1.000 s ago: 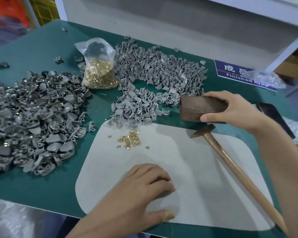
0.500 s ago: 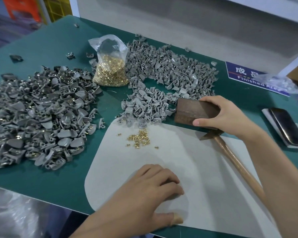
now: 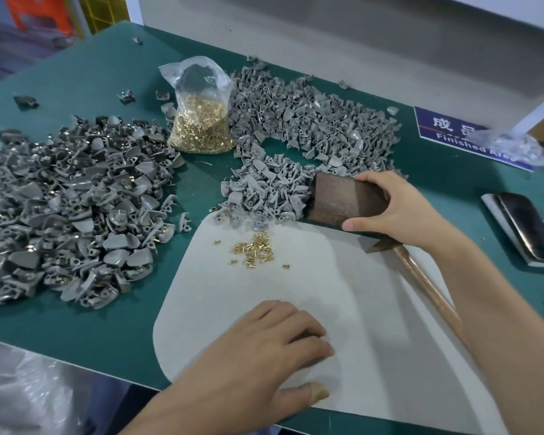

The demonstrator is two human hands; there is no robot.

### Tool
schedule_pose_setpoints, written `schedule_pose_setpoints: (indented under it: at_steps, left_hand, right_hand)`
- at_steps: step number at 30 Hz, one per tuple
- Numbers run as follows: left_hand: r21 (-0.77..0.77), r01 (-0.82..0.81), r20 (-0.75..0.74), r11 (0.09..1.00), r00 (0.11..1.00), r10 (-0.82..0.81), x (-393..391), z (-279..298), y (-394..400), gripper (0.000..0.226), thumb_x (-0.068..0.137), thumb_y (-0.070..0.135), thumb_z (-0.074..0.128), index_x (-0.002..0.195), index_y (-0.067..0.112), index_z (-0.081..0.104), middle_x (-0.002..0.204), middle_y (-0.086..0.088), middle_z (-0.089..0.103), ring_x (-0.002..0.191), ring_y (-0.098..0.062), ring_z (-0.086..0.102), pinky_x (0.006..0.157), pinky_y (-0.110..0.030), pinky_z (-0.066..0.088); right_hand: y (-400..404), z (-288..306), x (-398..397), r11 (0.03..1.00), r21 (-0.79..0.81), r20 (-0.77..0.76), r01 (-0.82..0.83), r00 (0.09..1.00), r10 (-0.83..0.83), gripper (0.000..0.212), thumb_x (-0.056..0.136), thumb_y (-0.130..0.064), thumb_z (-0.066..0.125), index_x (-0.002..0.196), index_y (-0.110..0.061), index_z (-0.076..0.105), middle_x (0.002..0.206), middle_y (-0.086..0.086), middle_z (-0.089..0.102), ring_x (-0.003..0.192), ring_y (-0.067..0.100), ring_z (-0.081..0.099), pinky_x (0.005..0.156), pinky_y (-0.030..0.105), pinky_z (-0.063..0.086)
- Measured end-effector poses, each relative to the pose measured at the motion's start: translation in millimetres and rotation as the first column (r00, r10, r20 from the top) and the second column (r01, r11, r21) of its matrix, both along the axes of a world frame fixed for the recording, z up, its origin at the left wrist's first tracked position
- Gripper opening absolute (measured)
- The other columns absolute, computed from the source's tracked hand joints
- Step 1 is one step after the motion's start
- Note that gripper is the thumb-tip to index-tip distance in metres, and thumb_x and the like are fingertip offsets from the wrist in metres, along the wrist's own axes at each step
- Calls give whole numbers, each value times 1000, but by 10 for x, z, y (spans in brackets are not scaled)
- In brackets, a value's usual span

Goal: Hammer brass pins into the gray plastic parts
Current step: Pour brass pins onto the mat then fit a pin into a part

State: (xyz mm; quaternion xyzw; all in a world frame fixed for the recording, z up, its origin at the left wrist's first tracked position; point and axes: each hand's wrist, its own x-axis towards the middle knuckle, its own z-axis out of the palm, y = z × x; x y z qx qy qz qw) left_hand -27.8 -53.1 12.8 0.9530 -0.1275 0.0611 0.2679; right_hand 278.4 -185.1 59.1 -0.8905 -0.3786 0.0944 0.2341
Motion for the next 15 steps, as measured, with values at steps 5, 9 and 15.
schedule_pose_setpoints:
  at_steps: [5,9,15]
  left_hand:
    - [-13,7,-6,1000,1000,-7,-5,10,0,33,99,59,54,121,36,64,124,20,53,119,-6,50,106,-26,35]
    - [-63,-4,-9,998,1000,3,131,130,92,31,97,50,59,123,34,65,118,19,59,113,-2,49,97,-25,39]
    - [-125,-370,118,921,916,384,1009,503,678,31,96,35,63,127,32,62,122,12,60,119,-12,49,102,-37,44]
  right_hand:
    - [39,17,-65,1000,-25,-10,4,1000,-4,83,64,-51,92,135,-30,55,125,-6,52,117,18,50,101,37,45]
    - [25,54,-109,995,-104,-34,11,999,-14,88,67,-73,78,142,-37,49,130,-12,48,127,16,42,107,39,40]
    - [239,-198,-347,946,239,95,217,965,-245,35,101,-44,57,128,-22,65,123,-4,61,121,19,52,101,32,39]
